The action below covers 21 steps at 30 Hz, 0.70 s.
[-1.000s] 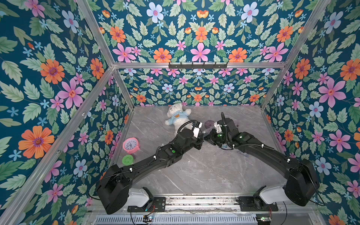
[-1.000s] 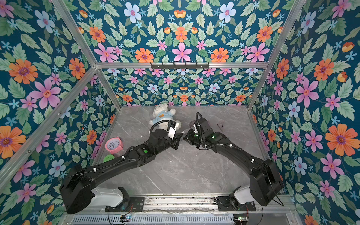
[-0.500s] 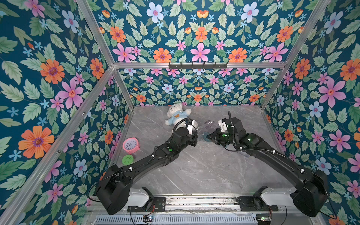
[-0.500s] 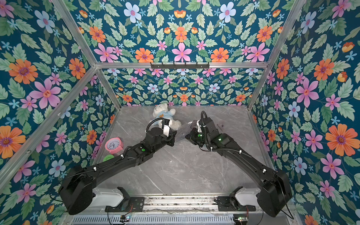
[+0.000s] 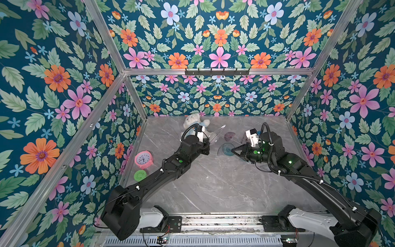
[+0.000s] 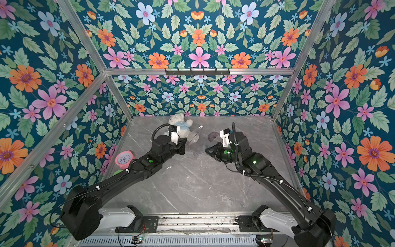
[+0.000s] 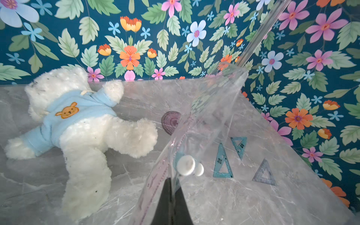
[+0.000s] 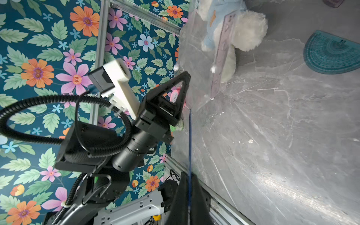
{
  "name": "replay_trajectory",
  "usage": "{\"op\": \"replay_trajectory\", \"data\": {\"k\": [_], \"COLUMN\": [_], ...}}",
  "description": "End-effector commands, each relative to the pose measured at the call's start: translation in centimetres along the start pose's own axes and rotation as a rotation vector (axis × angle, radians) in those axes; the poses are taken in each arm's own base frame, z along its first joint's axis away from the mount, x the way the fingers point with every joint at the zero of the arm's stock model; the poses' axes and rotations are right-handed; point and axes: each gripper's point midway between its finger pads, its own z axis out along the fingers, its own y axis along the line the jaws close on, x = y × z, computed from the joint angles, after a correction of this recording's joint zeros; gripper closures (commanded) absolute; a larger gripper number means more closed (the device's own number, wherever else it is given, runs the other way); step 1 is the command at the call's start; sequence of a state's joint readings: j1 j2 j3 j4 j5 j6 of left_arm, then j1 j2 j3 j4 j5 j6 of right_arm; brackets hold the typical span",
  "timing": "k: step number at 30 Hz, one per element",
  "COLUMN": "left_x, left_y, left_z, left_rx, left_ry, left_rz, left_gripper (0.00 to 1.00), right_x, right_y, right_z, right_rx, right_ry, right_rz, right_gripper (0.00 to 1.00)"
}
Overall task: Open the ruler set and take out the ruler
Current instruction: Take out the ruler from the ruler set bag, then place the ruler at the center of the board.
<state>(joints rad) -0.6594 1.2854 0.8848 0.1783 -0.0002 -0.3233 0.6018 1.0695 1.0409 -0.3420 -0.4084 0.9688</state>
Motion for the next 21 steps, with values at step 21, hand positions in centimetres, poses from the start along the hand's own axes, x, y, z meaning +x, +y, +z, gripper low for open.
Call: {"op": "replay_trajectory", "data": {"k": [21], "left_x": [-5.9], "left_y": [0.1], "left_z": [-3.4], "left_rx": [-0.002], "left_ry": [-0.114], "left_rz": [0.02], "left_gripper": [1.0], "right_x": [2.1], "right_y": [-11.9], "right_z": [8.0], "right_rx": [0.004], "right_ry": [0.038], "right_rz": [0.069], "right_gripper": [1.0]}}
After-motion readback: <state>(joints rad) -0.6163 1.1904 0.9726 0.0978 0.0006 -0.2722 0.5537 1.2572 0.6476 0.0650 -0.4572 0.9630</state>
